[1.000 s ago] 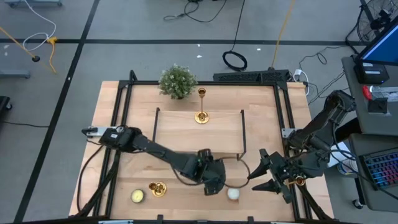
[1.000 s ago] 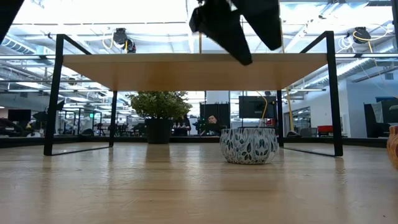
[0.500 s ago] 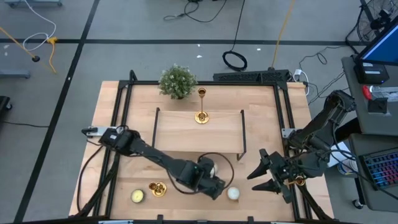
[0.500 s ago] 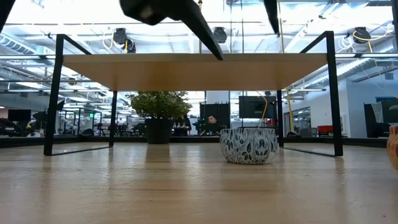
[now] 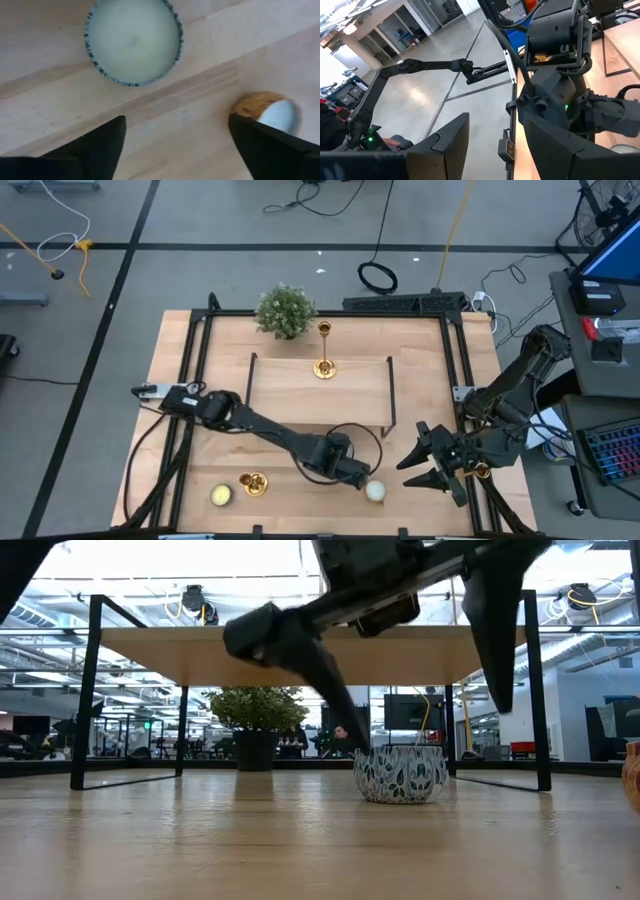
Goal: Stock candles and holders on shelf
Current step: Put the blue scented candle on the shelf
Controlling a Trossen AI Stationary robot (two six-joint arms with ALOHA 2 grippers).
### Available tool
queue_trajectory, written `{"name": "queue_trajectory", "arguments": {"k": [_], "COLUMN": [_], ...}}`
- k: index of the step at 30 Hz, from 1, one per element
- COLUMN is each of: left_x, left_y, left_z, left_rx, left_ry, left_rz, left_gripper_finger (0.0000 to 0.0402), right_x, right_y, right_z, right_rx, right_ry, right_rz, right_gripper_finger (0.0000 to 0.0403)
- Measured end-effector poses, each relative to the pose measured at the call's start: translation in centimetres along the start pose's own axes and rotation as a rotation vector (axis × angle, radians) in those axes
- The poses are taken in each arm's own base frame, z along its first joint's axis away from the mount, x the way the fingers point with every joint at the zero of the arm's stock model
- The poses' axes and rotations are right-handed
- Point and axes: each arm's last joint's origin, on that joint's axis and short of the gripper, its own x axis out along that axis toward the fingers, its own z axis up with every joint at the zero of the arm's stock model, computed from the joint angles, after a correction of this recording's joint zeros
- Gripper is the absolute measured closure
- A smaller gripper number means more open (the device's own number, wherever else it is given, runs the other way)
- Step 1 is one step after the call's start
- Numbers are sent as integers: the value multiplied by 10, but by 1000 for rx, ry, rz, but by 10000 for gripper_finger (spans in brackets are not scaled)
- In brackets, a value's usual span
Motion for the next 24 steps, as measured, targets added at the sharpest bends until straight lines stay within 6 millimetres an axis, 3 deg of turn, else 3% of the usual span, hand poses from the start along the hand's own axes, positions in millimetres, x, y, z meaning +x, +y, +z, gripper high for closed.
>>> {"name": "queue_trajectory", "arguments": {"k": [5,15,24], "left_x": [-3,-4,-2], "left_y": [2,7,8], "left_z": [3,21,43], "left_rx": [13,23,38], "left_ry": [-29,-103,-100], "left_rz": [23,81,89], "left_gripper_finger": [6,29,16], "right_x": [0,0,0], "right_y": [1,1,1], "right_z": [0,0,0], "right_rx": [3,2,4], "right_ry": [-1,-2,-3], "right_rz": [4,3,2], "right_gripper_finger": [215,215,215]}}
